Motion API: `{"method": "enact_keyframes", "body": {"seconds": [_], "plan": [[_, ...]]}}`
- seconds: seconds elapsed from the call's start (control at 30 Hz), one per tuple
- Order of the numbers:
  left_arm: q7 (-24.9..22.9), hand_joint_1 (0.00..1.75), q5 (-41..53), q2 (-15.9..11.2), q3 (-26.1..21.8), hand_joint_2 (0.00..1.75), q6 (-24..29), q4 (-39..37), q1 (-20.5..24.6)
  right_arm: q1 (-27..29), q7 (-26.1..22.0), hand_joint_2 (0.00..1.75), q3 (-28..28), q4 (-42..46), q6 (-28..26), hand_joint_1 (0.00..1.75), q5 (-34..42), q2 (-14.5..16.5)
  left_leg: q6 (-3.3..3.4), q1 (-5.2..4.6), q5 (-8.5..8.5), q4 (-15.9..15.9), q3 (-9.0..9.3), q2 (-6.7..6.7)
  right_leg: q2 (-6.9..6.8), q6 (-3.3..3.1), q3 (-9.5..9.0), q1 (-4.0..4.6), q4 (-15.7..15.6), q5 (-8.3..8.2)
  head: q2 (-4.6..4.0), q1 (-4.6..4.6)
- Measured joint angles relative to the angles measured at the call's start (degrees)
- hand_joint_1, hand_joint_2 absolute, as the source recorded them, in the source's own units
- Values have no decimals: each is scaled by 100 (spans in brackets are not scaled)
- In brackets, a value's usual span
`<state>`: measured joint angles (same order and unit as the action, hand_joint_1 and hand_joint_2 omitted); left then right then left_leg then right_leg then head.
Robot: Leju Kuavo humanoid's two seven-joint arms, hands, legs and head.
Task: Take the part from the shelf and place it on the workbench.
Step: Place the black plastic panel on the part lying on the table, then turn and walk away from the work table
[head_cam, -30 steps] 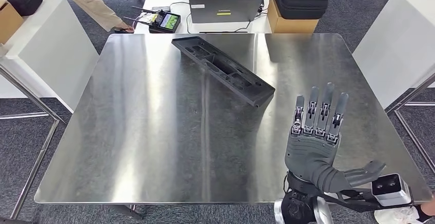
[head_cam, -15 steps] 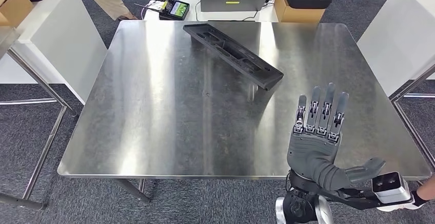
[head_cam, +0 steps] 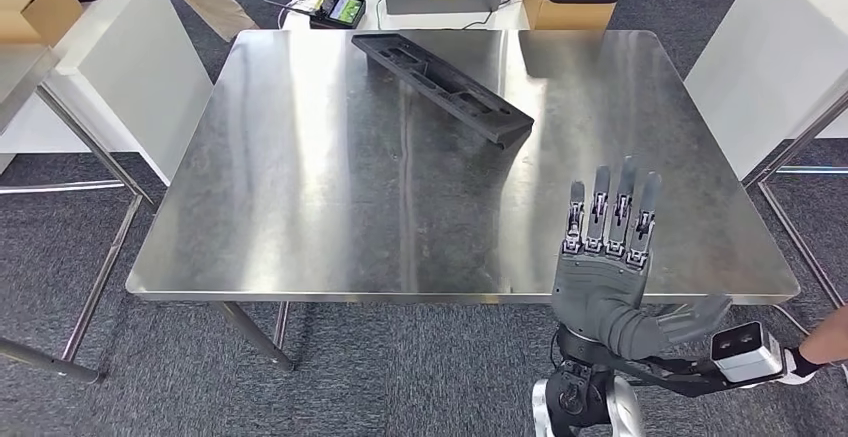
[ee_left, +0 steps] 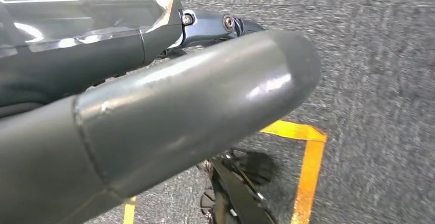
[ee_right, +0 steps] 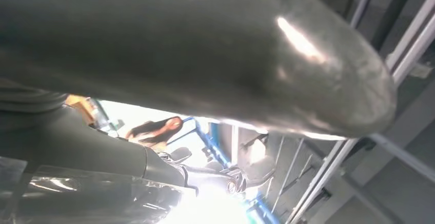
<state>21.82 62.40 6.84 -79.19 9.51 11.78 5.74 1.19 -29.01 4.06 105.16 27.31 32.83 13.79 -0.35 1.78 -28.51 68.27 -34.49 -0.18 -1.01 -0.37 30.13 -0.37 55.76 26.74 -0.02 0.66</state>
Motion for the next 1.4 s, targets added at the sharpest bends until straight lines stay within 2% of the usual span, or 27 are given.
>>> {"method": "enact_keyframes", "body": {"seconds": [0.07, 0.1, 0.2, 0.23, 0.3, 0.37, 0.4, 0.43, 0.5, 0.57, 0.6, 0.67, 0.7, 0.73, 0.83, 0.87, 0.9, 0.93, 0.97, 1.03, 1.1, 1.13, 1.2, 1.23, 1.3, 1.37, 1.4], "plan": [[-10, 0, 5, -2, 1, 0, 0, 0, 6, 0, 15, 0, -23, -37, -87, 0, -164, 2, 21, -10, -13, -676, 470, -12, -6, 67, 107, 13, 88, -43, 0, -7], [-15, 0, 9, -3, 1, 0, 0, 0, 9, -3, 29, 0, -32, -67, -145, 0, -279, 2, 36, -30, -62, -852, 567, -17, -10, 112, 146, 17, 112, -73, 0, -9], [-25, 0, 22, -4, 2, 0, 0, 0, 15, 0, 56, 0, -40, -212, -358, 0, -674, -14, 136, -51, -30, -1038, 527, -2, -6, 232, 272, 22, 182, -109, 0, -26], [-25, 0, 27, -4, 2, 0, 0, 0, 20, 2, 54, 0, -40, -281, -436, 0, -804, -28, 203, -48, 16, -1091, 479, 9, 5, 227, 357, 25, 300, 5, 0, -40], [-25, 0, 37, -7, 2, 0, -1, 0, 26, 13, 43, 0, -41, -433, -552, 0, -988, -66, 328, -68, 147, -1127, 329, 27, 29, 162, 581, 14, 838, 454, 0, -71], [-25, 0, 46, -10, 2, 0, -2, 0, 24, 38, 30, 0, -43, -565, -598, 0, -1062, -103, 372, -98, 292, -1123, 142, 33, 44, 149, 740, -6, 1535, 805, 0, -93], [-25, 0, 51, -11, 2, 0, -2, 0, 23, 49, 26, 0, -44, -614, -605, 0, -1074, -119, 371, -107, 365, -1121, 47, 36, 49, 191, 730, -14, 1728, 814, 0, -98], [-25, 0, 55, -12, 2, 0, -2, 0, 22, 54, 25, 0, -45, -653, -607, 0, -1083, -131, 364, -111, 440, -1117, -48, 39, 52, 255, 631, -19, 1736, 714, 0, -101], [-25, 0, 60, -11, 2, 0, -2, 0, 22, 54, 25, 0, -45, -708, -610, 0, -1093, -147, 329, -115, 589, -1110, -219, 40, 52, 349, 158, -26, 1201, 457, 0, -103], [-25, 0, 61, -9, 2, 0, -2, 0, 21, 43, 23, 0, -41, -742, -610, 0, -1099, -153, 268, -135, 725, -1096, -330, 36, 60, 320, -447, 3, 315, 463, 0, -103], [-25, 0, 61, -9, 2, 0, -2, 0, 20, 36, 20, 0, -39, -754, -610, 0, -1100, -154, 236, -144, 792, -1098, -354, 36, 69, 279, -619, 21, 16, 518, 0, -101], [-25, 0, 61, -9, 2, 0, -2, 0, 12, 33, 13, 0, -39, -776, -612, 0, -1103, -156, 175, -143, 917, -1126, -373, 38, 83, 195, -631, 44, -136, 521, 0, -85], [-25, 0, 61, -13, 2, 0, -2, 1, 7, 34, 19, 0, -39, -791, -636, 0, -1112, -156, 147, -127, 900, -1110, -396, 32, 72, 152, -595, 15, -127, 468, 0, -81], [-27, 0, 62, -16, 2, 0, -2, 1, 2, 35, 43, 0, -39, -811, -688, 0, -1132, -155, 120, -111, 752, -1017, -436, 26, 59, 94, -546, -11, -122, 407, 0, -74], [-60, 0, 89, -17, 2, 0, -31, 2, -2, 33, 159, 0, -54, -1032, -950, 0, -1246, -158, 45, -71, -193, -134, -630, 9, 27, -49, -330, -34, -123, 192, 0, -43], [-73, 0, 108, -16, 3, 0, -55, 2, -1, 36, 183, 0, -67, -1185, -1024, 0, -1282, -164, 20, -58, -386, 224, -667, 6, 21, -62, -254, -21, -119, 119, 0, -36], [-78, 0, 128, -17, 5, 0, -82, 2, 0, 39, 194, 0, -87, -1367, -1083, 0, -1317, -175, -2, -44, -420, 480, -656, 5, 15, -57, -172, -10, -111, 48, 0, -38], [-72, 0, 151, -20, 8, 0, -110, 2, 0, 44, 197, 0, -119, -1586, -1145, 0, -1363, -189, -18, -26, -322, 592, -577, 5, 11, -43, -83, -4, -98, -23, 0, -35], [-54, 0, 168, -23, 11, 0, -138, 2, 0, 49, 186, 0, -163, -1819, -1213, 0, -1422, -205, -27, -6, -151, 509, -408, 5, 9, -17, 5, -6, -77, -86, 0, -35], [5, 0, 191, -28, 21, 0, -173, 2, 1, 51, 104, 0, -296, -2384, -1394, 0, -1613, -244, -40, 28, 27, -152, 172, -4, 7, 42, 184, -4, 9, -174, 0, -31], [65, 0, 201, -32, 28, 0, -186, 2, 0, 21, -72, 0, -469, -3120, -1649, 0, -1939, -303, -23, 20, -86, -809, 629, -32, 0, 122, 305, 14, 95, -244, 1, -32], [86, 0, 210, -33, 30, 0, -189, 2, -3, -15, -174, 0, -566, -3554, -1794, 0, -2154, -339, -9, 1, -151, -968, 702, -43, -4, 169, 352, 22, 118, -289, 1, -32], [120, 0, 238, -37, 32, 0, -190, 2, -6, -145, -379, 0, -756, -4582, -2178, 0, -2684, -436, 83, -18, -121, -1040, 599, -30, 4, 262, 452, 31, 166, -330, 0, -42], [137, 0, 261, -37, 35, 0, -193, 2, -5, -226, -434, 0, -822, -5131, -2401, 0, -2969, -496, 157, -21, -72, -1064, 527, -15, 15, 266, 534, 30, 273, -223, 0, -52], [174, 0, 304, -40, 54, 0, -211, 2, -6, -359, -369, 0, -882, -6302, -2847, 0, -3521, -629, 304, -37, 58, -1087, 369, 8, 38, 196, 718, 13, 758, 238, 0, -80], [208, 0, 342, -49, 75, 0, -227, 2, -17, -376, -112, 0, -884, -7172, -3125, 0, -3842, -722, 357, -70, 176, -1083, 214, 8, 50, 136, 844, 2, 1421, 660, 0, -102], [227, 0, 356, -54, 82, 0, -229, 2, -26, -359, 62, 0, -882, -7475, -3228, 0, -3921, -752, 358, -85, 236, -1081, 136, 10, 55, 148, 855, -2, 1674, 737, 0, -106]]}}
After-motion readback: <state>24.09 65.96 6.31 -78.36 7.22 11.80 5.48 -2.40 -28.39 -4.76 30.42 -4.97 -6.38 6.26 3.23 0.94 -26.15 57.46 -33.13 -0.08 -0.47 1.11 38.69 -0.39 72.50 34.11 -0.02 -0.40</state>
